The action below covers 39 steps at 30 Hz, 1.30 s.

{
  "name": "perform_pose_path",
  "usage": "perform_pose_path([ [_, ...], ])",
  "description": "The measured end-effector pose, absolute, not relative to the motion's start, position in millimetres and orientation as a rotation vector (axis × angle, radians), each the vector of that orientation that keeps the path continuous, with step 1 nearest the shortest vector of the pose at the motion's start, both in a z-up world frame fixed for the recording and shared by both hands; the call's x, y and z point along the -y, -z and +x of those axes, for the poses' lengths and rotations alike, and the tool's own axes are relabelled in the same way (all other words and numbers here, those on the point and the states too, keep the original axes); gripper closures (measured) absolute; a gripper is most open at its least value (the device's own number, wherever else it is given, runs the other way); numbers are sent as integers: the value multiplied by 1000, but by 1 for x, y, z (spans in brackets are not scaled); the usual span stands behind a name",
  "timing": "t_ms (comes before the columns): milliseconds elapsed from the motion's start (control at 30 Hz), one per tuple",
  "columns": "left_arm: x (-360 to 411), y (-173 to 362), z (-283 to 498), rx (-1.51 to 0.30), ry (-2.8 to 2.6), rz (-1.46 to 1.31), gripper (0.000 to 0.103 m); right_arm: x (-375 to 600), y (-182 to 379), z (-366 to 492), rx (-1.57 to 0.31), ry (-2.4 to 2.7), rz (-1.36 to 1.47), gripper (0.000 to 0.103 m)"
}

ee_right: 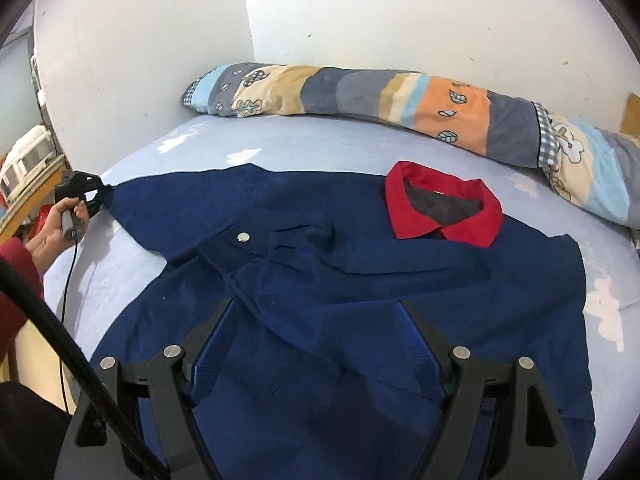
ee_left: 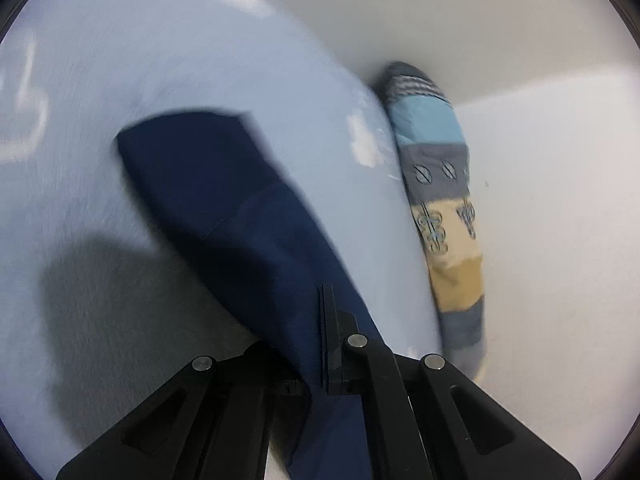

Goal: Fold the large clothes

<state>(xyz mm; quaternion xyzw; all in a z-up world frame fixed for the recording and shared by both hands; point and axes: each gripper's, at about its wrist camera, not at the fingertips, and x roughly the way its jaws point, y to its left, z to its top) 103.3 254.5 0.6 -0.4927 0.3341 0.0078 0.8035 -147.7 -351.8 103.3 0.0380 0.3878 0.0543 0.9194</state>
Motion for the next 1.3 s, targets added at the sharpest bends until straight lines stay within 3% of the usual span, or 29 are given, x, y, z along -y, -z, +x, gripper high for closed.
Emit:
perform_pose_path([
  [267,-162,-105,83,-629,154,-650,102,395,-84,-137,-865,61,140,20],
  [500,-65,-174,57,-573,374,-513,102,435,-17,-115,-1108,197,164,18],
  [600,-20,-196,44,-565,458,-458,102,435,-18,-112,-1117,180,150,14],
  [667,10,-209,30,-564,505,-423,102,441,-35,-117,-1068,146,224,23],
  [1300,280,-234,-61,-650,846,-239,102,564,-160,-210,-665,392,489,22],
])
